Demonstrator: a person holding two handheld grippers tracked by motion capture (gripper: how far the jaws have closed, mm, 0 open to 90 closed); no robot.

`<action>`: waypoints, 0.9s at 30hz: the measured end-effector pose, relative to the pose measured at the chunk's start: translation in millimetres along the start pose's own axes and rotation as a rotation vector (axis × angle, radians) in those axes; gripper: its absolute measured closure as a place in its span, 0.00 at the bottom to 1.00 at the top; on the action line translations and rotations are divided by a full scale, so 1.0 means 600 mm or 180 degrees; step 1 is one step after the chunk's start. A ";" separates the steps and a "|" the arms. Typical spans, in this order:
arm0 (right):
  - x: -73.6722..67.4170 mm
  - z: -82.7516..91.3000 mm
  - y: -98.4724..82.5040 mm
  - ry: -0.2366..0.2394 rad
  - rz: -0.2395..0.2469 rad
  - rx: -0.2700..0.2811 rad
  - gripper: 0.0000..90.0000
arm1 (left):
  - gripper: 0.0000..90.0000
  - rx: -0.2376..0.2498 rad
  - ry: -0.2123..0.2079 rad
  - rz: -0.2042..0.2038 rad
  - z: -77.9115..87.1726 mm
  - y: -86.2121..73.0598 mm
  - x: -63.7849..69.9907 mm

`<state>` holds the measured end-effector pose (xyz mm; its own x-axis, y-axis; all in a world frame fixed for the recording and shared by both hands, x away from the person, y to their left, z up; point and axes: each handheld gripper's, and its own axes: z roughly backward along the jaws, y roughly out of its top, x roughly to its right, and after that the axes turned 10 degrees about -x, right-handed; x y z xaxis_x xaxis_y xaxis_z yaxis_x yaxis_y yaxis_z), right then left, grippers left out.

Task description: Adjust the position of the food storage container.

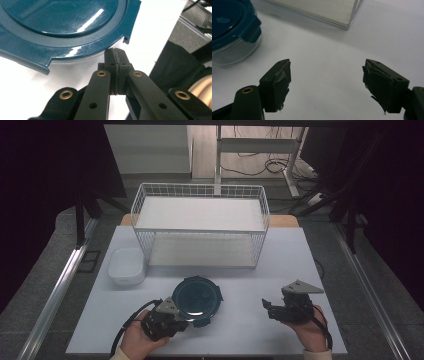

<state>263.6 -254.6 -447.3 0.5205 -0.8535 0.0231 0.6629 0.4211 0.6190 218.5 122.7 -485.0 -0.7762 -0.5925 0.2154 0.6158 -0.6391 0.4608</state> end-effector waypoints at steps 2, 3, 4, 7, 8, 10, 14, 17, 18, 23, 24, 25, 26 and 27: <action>0.000 0.001 0.000 0.0000 0.0002 0.0006 0.25 | 1.00 0.0015 -0.0013 0.0013 -0.001 0.002 -0.004; 0.000 0.002 0.000 0.0002 -0.0004 0.0013 0.25 | 1.00 0.0016 -0.0006 0.0013 -0.001 0.001 -0.004; 0.001 0.002 0.000 0.0002 -0.0008 0.0013 0.25 | 1.00 0.0027 0.0008 0.0019 -0.001 0.000 -0.002; 0.003 0.002 0.000 -0.0007 -0.0017 0.0014 0.25 | 1.00 0.0051 0.0075 0.0076 0.005 -0.002 -0.001; 0.004 0.002 -0.001 -0.0010 -0.0034 0.0017 0.25 | 1.00 0.0087 0.0023 0.0125 0.013 -0.006 0.000; 0.005 0.002 -0.001 -0.0016 -0.0034 0.0019 0.25 | 1.00 0.0144 0.0032 0.0180 0.030 -0.014 -0.001; 0.005 0.003 -0.001 -0.0016 -0.0041 0.0021 0.25 | 1.00 0.0324 0.0267 0.0526 0.071 -0.036 -0.034; 0.004 0.001 -0.002 -0.0024 -0.0024 0.0006 0.25 | 1.00 0.0340 0.0384 0.0664 0.078 -0.044 -0.051; 0.003 0.000 -0.001 -0.0021 -0.0021 0.0000 0.25 | 1.00 0.0330 0.0430 0.0770 0.079 -0.050 -0.068; 0.003 -0.002 -0.002 -0.0028 -0.0023 -0.0017 0.25 | 1.00 0.0273 0.0454 0.0946 0.072 -0.054 -0.089; 0.003 -0.003 -0.002 -0.0033 -0.0029 -0.0024 0.25 | 1.00 0.0252 0.0448 0.0981 0.068 -0.053 -0.094; 0.004 -0.004 -0.003 -0.0035 -0.0031 -0.0028 0.25 | 1.00 0.0232 0.0427 0.1003 0.064 -0.050 -0.097; 0.005 -0.004 -0.003 -0.0039 -0.0042 -0.0037 0.25 | 1.00 0.0211 0.0401 0.1009 0.058 -0.046 -0.101; 0.006 -0.005 -0.003 -0.0047 -0.0050 -0.0045 0.25 | 1.00 0.0180 0.0392 0.1016 0.051 -0.041 -0.104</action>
<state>265.8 -257.6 -450.9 0.5020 -0.8645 0.0251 0.6785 0.4116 0.6084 247.6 190.5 -483.3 -0.5213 -0.8152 0.2525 0.8138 -0.3858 0.4346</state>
